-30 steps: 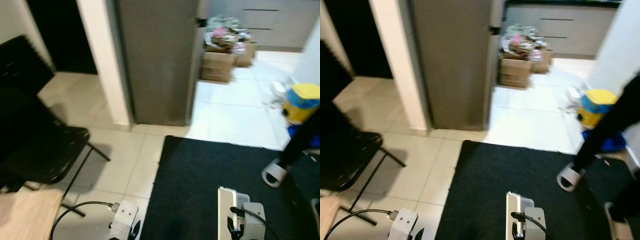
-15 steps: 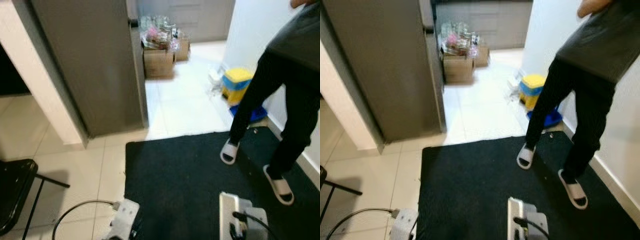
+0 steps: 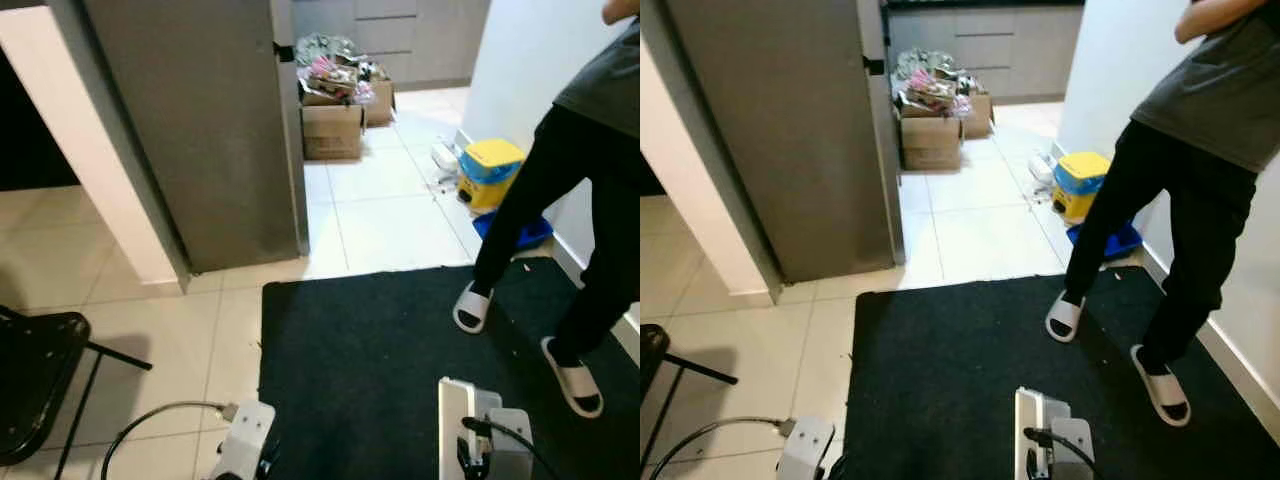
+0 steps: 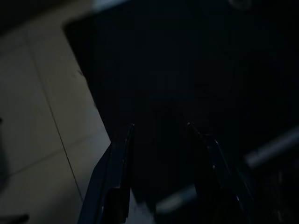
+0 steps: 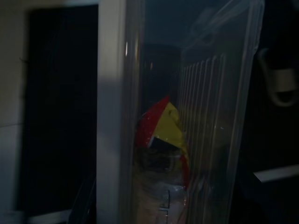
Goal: Restocking fridge
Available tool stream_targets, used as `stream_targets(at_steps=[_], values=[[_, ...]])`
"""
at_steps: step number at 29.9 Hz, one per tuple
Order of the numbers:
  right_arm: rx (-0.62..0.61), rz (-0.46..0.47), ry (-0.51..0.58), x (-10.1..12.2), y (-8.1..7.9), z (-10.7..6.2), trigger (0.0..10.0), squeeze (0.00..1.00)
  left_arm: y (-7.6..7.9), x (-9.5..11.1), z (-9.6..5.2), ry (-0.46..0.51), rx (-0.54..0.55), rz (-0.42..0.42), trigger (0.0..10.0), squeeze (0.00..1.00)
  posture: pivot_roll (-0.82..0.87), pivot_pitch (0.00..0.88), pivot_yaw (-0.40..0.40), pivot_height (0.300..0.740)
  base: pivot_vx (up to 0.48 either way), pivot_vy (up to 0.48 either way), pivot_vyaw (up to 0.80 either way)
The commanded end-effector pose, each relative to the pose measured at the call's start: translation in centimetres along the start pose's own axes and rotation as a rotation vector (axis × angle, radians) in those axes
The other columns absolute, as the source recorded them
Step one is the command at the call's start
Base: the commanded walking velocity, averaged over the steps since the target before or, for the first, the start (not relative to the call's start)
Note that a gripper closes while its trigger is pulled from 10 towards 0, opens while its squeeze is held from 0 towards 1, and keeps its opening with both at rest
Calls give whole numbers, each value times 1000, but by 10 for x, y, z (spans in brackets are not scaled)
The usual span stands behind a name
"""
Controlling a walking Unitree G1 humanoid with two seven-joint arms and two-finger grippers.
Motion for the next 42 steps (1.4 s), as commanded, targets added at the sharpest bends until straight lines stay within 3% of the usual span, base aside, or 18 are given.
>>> stream_targets(at_steps=[1,11,28,42], values=[[36,4,30,7,-13,3,10000,0,-4,-19,-8,-55,16,-4,10000,0,-68,105,22,736,480,0,0],[33,9,26,6,-13,3,10000,0,-2,-18,-8,-51,13,-1,10000,0,-68,106,21,736,473,0,0],[31,9,21,4,-12,2,10000,0,-2,-17,-6,-48,11,0,10000,0,-70,106,21,736,450,0,-682],[33,4,22,4,-13,3,10000,0,-3,-17,-6,-47,10,1,10000,0,-73,103,24,736,444,0,0]])
Point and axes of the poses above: a point about 5 cm out from each wrist's last joint towards the gripper, its own z axis pointing out of the wrist towards the gripper, its own x axis along the axis of the wrist's last joint, y = z × x, the point moved 5 cm from there along z, pointing out of the wrist towards the gripper, and after that the axes turned 7 degrees about z, right-handed, at the moved point
